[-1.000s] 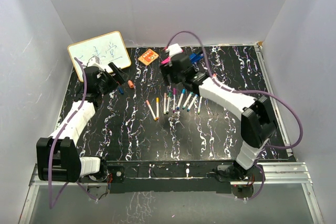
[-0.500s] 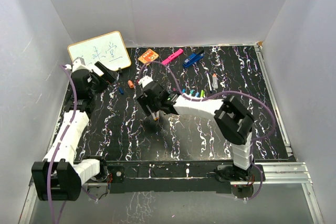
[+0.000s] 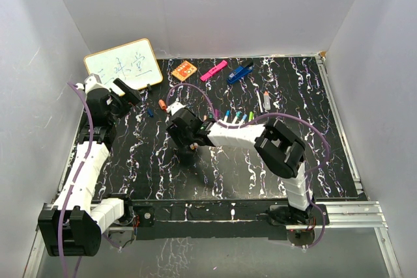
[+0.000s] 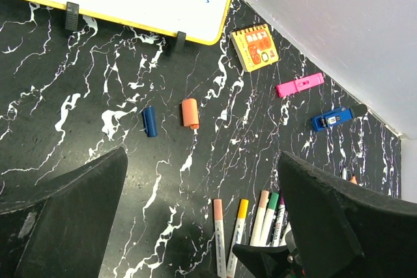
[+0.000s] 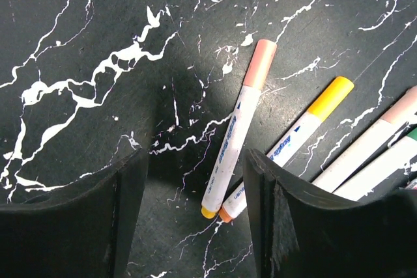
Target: Open the pen caps
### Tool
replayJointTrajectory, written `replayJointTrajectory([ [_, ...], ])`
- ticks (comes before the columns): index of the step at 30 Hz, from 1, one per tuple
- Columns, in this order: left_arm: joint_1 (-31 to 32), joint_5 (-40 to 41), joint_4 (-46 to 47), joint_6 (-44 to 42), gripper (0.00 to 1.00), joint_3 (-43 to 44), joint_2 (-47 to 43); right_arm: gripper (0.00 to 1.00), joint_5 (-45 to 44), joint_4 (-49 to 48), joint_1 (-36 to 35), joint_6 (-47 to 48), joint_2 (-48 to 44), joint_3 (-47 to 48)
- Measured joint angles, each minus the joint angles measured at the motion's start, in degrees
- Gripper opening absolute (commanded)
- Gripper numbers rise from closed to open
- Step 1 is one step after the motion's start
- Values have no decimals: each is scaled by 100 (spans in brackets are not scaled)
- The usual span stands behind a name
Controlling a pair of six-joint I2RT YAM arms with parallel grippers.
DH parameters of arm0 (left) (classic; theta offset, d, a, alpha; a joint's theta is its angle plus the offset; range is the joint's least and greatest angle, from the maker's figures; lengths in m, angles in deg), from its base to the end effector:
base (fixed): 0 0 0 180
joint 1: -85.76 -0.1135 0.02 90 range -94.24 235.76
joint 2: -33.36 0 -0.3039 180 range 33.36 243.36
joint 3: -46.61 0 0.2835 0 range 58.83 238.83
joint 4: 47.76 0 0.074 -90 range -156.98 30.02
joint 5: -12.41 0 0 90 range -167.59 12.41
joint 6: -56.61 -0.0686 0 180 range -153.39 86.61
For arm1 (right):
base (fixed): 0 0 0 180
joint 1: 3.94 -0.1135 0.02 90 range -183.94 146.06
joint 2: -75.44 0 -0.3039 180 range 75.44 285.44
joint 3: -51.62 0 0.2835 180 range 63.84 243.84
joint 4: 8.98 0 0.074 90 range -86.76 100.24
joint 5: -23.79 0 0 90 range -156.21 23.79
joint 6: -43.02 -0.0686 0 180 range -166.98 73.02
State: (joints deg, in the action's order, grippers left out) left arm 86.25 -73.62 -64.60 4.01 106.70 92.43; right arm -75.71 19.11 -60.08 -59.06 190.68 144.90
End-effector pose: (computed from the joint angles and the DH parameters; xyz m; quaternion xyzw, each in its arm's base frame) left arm 0.2843 0.0023 0.3404 -0.2722 0.7496 -0.1695 0.5790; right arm 0.2899 0.4118 0.1738 -0.3251 0.8788 0.1265 0.3255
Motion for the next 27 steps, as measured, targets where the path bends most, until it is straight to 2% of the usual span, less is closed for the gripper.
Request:
replayJointTrajectory([
  [13, 0, 15, -33, -35, 98, 0, 0, 50, -46, -101, 2, -9, 372, 103],
  [24, 0, 13, -39, -37, 98, 0, -2, 23, -66, -107, 2, -61, 398, 103],
  [26, 0, 7, -39, -37, 98, 0, -15, 15, -63, -109, 2, -83, 400, 103],
  [27, 0, -7, -39, -37, 99, 0, -31, 7, -61, -109, 2, -98, 402, 103],
])
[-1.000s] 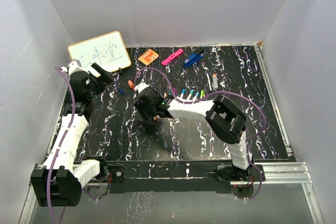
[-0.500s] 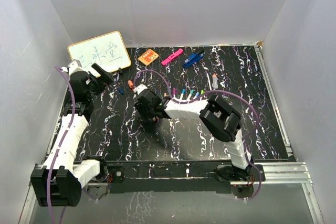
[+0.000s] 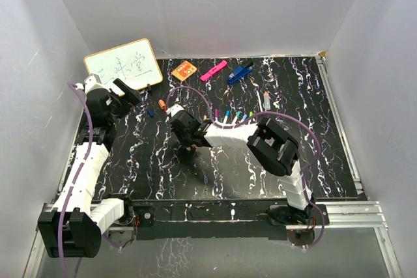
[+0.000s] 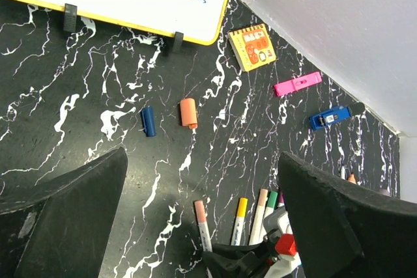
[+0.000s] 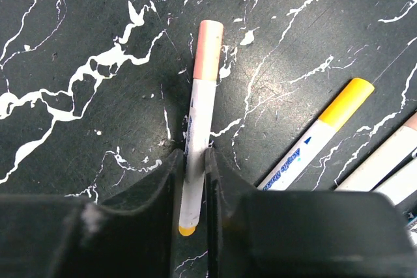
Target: Open the pen caps
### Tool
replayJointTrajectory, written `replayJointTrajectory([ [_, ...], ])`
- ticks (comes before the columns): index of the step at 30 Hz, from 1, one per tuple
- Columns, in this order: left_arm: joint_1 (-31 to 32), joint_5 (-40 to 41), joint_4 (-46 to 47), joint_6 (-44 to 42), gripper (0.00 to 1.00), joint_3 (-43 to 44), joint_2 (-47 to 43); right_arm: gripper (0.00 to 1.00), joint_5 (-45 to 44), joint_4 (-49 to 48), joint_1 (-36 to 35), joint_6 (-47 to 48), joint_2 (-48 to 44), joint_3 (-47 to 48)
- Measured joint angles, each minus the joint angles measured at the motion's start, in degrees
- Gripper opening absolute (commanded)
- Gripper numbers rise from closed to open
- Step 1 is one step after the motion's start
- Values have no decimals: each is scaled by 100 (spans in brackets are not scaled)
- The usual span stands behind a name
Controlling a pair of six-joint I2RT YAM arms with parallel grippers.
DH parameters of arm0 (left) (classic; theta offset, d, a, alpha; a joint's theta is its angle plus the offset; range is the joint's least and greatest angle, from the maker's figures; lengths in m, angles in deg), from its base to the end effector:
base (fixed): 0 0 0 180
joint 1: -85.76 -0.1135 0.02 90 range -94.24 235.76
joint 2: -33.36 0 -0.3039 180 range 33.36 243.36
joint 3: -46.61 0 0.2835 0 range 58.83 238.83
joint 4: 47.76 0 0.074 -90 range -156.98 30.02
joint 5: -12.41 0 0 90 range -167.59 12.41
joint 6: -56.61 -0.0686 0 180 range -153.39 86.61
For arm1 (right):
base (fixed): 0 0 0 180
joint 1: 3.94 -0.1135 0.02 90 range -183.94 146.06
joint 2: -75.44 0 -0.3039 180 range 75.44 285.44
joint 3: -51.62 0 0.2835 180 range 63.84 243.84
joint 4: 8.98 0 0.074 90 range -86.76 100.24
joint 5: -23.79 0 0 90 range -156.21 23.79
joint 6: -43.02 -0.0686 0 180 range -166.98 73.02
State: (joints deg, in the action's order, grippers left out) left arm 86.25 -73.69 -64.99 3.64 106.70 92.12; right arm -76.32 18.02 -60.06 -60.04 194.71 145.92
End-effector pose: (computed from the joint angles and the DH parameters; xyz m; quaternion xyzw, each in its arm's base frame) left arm 0.2828 0.0022 0.3409 -0.2695 0.7510 -0.1679 0.5789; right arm 0.2959 0.4190 0.1474 -0.3189 0.8866 0.1157 0.3145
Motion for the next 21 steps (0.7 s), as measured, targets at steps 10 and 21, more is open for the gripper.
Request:
replayJointTrajectory([
  [10, 0, -881, 120, 39, 98, -39, -26, 0, -149, -313, 26, -81, -162, -297],
  [21, 0, -2938, 1797, 1193, 98, -1172, 693, 0, -629, -1143, 118, -79, -2365, -1482],
])
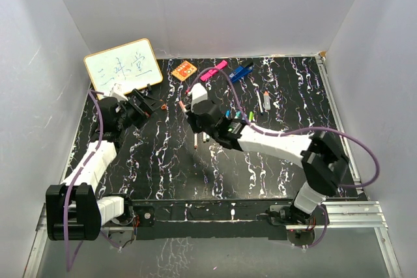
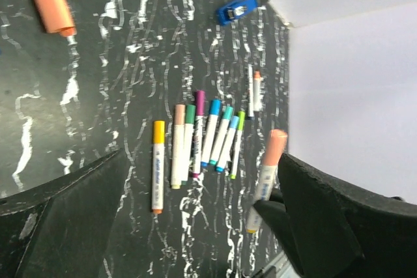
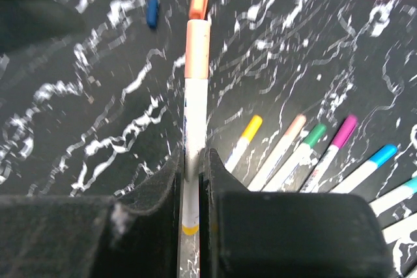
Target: Open the pen caps
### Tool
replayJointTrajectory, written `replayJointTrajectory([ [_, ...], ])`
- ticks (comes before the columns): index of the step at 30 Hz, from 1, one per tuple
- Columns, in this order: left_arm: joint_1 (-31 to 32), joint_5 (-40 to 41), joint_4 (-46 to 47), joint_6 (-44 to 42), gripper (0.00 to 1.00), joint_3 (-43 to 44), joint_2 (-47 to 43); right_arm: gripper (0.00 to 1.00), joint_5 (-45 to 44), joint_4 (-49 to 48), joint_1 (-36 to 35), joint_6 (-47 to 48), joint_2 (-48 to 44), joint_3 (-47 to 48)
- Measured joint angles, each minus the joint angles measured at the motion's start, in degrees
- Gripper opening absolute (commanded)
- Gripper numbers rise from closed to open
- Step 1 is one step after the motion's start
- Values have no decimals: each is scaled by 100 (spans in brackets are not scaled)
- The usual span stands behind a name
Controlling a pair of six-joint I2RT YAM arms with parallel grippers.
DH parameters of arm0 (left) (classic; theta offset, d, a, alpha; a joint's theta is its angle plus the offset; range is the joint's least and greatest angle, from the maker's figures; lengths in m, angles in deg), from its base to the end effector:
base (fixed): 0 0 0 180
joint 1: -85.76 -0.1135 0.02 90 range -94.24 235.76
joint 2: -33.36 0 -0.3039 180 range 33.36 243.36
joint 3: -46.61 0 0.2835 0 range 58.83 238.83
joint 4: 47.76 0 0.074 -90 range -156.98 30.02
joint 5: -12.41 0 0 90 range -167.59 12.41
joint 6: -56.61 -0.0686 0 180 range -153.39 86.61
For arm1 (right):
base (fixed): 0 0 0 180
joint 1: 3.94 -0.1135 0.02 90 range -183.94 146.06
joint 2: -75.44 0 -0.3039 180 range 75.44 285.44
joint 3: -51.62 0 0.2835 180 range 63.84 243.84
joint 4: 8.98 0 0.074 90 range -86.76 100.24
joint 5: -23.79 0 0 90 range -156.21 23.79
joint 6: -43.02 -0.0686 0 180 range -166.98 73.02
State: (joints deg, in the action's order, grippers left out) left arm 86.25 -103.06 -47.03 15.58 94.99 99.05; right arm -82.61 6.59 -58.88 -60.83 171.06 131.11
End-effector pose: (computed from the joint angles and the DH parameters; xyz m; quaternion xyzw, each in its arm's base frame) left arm 0.2956 -0.0320 0.2673 -0.2009 0.7671 -0.4044 0.4557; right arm 0.2692 0.3499 0.2637 -0.2383 0.8338 0.1696 0.4682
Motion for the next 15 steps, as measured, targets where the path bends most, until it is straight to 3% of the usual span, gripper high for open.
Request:
replayJointTrajectory([
  [6, 87, -535, 743, 361, 99, 0, 90, 0, -109, -234, 35, -2, -625, -37],
  [15, 601, -741, 1108, 450, 98, 404, 426, 0, -107, -136, 37, 7, -664, -37],
])
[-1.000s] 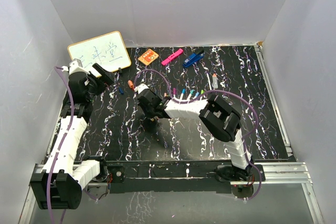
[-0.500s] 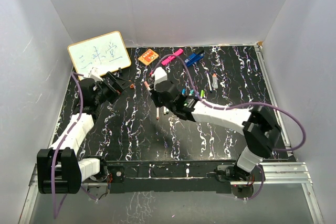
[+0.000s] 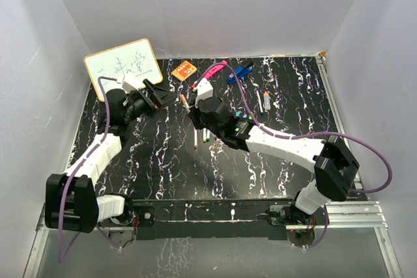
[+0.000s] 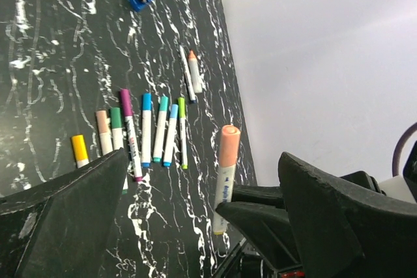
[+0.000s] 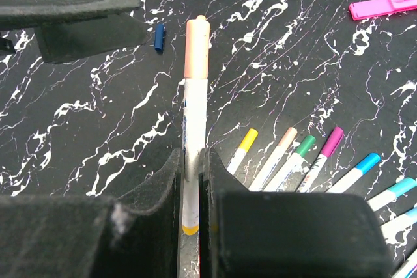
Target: Open the pen caps
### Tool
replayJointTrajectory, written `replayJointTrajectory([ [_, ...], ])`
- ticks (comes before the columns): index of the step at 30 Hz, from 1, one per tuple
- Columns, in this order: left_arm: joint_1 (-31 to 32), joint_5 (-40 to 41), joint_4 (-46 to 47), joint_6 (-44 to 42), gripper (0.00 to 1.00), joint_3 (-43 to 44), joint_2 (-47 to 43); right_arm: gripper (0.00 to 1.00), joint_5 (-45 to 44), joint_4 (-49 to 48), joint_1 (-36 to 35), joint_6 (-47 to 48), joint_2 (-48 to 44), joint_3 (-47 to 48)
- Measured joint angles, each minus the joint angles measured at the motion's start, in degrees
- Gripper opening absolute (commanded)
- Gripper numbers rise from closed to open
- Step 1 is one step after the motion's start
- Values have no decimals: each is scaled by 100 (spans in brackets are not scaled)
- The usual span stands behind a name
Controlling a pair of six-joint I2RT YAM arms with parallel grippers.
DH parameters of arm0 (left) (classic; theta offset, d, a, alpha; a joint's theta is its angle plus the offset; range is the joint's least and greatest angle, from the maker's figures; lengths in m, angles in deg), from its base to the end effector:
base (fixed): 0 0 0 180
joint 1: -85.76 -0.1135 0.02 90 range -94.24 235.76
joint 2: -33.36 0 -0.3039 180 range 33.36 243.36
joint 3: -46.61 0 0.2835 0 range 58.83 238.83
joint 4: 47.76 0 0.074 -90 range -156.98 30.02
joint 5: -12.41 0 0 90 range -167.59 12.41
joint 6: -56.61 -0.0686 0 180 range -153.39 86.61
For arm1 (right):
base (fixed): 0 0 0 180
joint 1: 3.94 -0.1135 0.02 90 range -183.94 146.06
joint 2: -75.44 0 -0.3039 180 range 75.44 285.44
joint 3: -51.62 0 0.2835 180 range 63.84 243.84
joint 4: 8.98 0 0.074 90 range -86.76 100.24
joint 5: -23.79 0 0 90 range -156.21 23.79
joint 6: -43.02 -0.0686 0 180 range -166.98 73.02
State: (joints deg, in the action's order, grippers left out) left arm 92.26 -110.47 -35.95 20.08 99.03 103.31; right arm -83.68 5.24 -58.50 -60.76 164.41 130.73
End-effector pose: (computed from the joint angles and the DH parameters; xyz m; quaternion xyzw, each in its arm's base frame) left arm 0.3108 -0.0729 0.3005 -0.1093 0.7280 -0.5034 0.4525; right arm 0.2610 0.3312 0.3119 -0.2115 0.8061 0.1966 0.5165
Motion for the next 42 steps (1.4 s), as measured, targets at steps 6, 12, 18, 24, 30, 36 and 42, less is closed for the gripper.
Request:
replayJointTrajectory([
  [6, 496, 70, 7, -107, 98, 269, 310, 0, 0, 70, 24, 15, 0, -2],
  [12, 815, 162, 24, -144, 96, 289, 595, 0, 13, 81, 37, 20, -2, -4],
  [18, 914, 243, 127, -144, 88, 295, 717, 0, 149, 87, 59, 48, -42, -7],
  [24, 960, 249, 249, -138, 77, 321, 778, 0, 308, 90, 63, 94, -52, -17],
  [30, 986, 267, 341, -120, 64, 332, 841, 0, 409, 98, 63, 127, -52, -37],
  [36, 1003, 280, 435, -90, 53, 332, 844, 0, 439, 98, 63, 142, -52, -42],
  [42, 1038, 284, 470, -70, 44, 332, 844, 0, 479, 98, 63, 144, -52, -42],
])
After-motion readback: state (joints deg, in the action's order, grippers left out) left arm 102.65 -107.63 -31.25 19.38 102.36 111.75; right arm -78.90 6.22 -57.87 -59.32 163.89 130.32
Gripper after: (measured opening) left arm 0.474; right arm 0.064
